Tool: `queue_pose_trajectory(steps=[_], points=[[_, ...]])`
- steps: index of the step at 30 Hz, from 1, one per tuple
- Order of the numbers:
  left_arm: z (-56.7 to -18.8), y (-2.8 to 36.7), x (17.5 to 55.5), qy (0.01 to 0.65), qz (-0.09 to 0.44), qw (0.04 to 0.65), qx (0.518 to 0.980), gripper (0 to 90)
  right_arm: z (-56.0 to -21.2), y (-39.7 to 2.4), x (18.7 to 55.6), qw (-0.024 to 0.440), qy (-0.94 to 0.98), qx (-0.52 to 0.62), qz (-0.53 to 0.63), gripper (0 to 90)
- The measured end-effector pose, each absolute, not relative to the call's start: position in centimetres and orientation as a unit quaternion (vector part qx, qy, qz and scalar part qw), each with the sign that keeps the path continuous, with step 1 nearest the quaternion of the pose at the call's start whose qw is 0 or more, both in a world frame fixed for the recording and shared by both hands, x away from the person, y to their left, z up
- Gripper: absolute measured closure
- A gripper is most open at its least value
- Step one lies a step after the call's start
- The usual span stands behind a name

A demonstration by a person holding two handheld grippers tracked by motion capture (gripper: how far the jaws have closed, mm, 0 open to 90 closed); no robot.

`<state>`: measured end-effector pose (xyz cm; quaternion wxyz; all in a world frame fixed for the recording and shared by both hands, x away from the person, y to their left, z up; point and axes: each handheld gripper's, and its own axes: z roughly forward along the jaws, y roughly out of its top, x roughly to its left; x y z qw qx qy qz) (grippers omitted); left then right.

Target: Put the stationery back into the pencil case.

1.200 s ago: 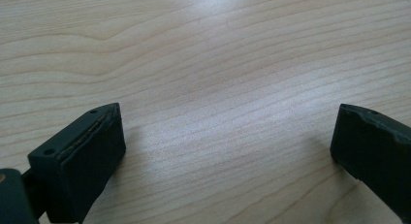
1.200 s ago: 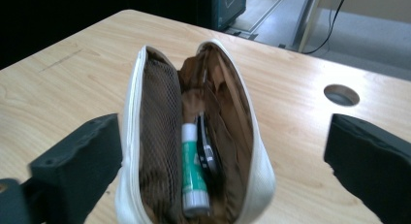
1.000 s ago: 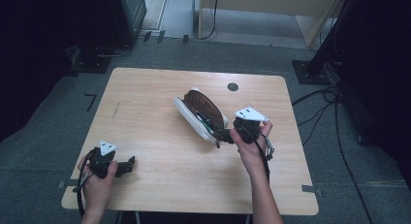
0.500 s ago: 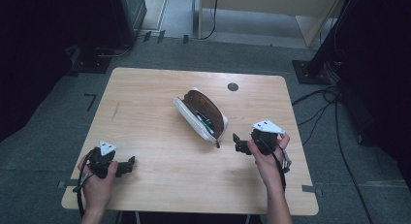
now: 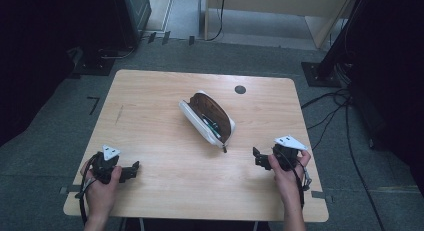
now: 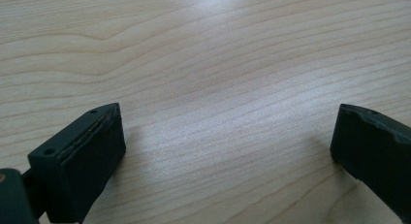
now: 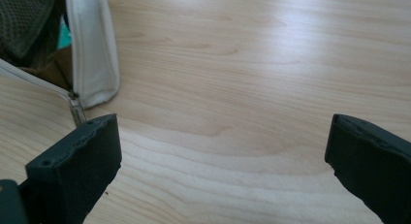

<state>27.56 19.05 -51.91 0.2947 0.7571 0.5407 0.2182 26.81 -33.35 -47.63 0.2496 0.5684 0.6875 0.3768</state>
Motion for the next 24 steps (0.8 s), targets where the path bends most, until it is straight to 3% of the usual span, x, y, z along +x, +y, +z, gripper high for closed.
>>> queue_pose_trajectory(steps=[24], points=[[-51.9, 19.1, 27.6, 0.541, 0.218, 0.295, 0.757, 0.0, -50.2, -39.3, 22.6, 0.253, 0.655, 0.622, 0.346, 0.0]])
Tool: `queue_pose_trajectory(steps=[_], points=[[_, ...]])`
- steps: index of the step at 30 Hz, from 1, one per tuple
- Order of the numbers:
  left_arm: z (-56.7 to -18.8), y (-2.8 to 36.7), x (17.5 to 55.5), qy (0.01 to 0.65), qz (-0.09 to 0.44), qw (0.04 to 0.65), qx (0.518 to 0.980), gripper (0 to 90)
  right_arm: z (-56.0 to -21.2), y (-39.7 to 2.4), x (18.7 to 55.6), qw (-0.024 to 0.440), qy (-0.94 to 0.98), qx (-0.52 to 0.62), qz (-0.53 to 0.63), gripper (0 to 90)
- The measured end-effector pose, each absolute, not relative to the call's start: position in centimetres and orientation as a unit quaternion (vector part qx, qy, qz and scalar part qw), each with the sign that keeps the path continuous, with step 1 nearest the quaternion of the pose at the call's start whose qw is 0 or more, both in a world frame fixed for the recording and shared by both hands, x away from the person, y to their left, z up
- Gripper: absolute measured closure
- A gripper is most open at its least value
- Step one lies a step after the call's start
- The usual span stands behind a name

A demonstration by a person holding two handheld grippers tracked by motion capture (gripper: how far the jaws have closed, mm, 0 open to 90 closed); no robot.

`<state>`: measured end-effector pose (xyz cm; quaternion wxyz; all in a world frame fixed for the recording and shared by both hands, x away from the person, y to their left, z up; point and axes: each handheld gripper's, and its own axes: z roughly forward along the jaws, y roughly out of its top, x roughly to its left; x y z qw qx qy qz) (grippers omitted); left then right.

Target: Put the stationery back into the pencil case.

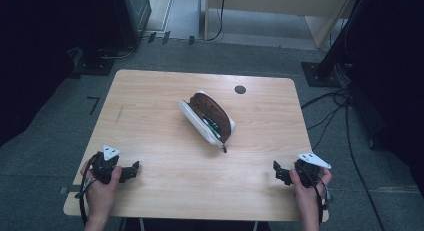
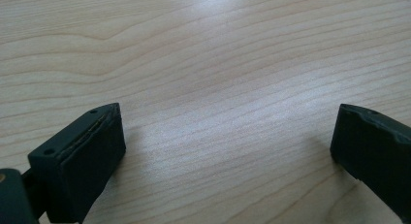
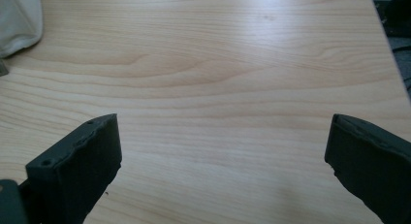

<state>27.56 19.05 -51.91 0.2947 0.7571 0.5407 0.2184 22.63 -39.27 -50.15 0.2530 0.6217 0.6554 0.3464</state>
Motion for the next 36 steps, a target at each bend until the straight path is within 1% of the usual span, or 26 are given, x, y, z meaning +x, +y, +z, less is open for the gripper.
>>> queue_pose_trajectory(steps=[7, 17, 22, 25, 29, 36], points=[[-51.9, 19.1, 27.6, 0.54, 0.218, 0.295, 0.757, 0.0, -50.7, -41.4, 21.5, 0.256, 0.644, 0.638, 0.334, 0.1], [-51.9, 19.1, 27.6, 0.541, 0.218, 0.295, 0.757, 0.0, -52.2, -43.7, 20.1, 0.247, 0.65, 0.651, 0.304, 0.2], [-51.9, 19.0, 27.5, 0.538, 0.218, 0.295, 0.759, 0.0, -52.5, -43.3, 20.0, 0.247, 0.666, 0.641, 0.289, 0.7], [-51.9, 19.0, 27.5, 0.538, 0.218, 0.295, 0.759, 0.0, -52.7, -42.5, 20.1, 0.258, 0.666, 0.638, 0.288, 0.6], [-51.9, 19.0, 27.5, 0.538, 0.218, 0.294, 0.759, 0.0, -52.7, -41.6, 20.1, 0.25, 0.681, 0.622, 0.294, 0.5], [-51.9, 19.0, 27.5, 0.538, 0.218, 0.295, 0.759, 0.0, -52.7, -41.6, 20.1, 0.251, 0.683, 0.62, 0.295, 0.5]])
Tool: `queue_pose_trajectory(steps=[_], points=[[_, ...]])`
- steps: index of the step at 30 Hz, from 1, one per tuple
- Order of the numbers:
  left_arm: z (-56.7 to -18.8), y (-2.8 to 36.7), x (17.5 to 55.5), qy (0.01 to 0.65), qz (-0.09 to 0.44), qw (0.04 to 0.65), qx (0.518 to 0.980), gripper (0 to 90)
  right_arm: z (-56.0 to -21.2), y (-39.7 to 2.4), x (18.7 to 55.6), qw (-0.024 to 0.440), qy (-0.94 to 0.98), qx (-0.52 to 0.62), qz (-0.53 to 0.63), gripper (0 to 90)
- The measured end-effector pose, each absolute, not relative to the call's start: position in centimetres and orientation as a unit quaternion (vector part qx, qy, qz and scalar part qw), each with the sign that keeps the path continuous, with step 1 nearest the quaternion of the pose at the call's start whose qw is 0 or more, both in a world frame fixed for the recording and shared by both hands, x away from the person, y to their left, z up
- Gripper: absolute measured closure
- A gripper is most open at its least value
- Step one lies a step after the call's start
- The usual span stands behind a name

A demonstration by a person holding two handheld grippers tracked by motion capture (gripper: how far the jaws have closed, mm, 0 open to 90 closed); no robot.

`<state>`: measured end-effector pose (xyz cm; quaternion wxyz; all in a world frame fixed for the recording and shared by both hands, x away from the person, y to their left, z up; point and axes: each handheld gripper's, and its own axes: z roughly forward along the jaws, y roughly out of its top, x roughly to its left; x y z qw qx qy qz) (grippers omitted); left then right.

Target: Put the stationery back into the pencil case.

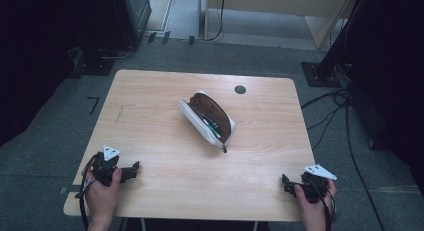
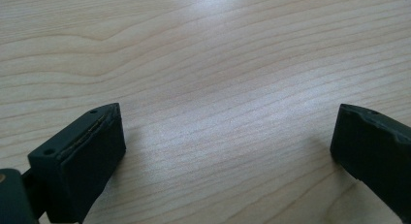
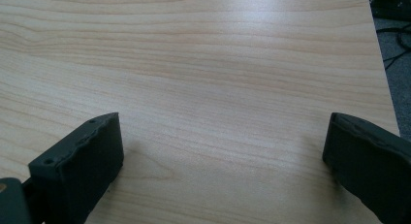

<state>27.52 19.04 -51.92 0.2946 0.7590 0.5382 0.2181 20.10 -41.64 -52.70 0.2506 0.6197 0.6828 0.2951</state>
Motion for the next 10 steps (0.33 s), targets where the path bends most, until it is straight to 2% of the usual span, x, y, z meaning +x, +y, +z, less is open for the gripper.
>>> queue_pose_trajectory(steps=[10], points=[[-51.93, 19.03, 27.51, 0.542, 0.219, 0.294, 0.756, 0.0, -52.69, -41.58, 20.14, 0.25, 0.68, 0.624, 0.294, 0.6]])
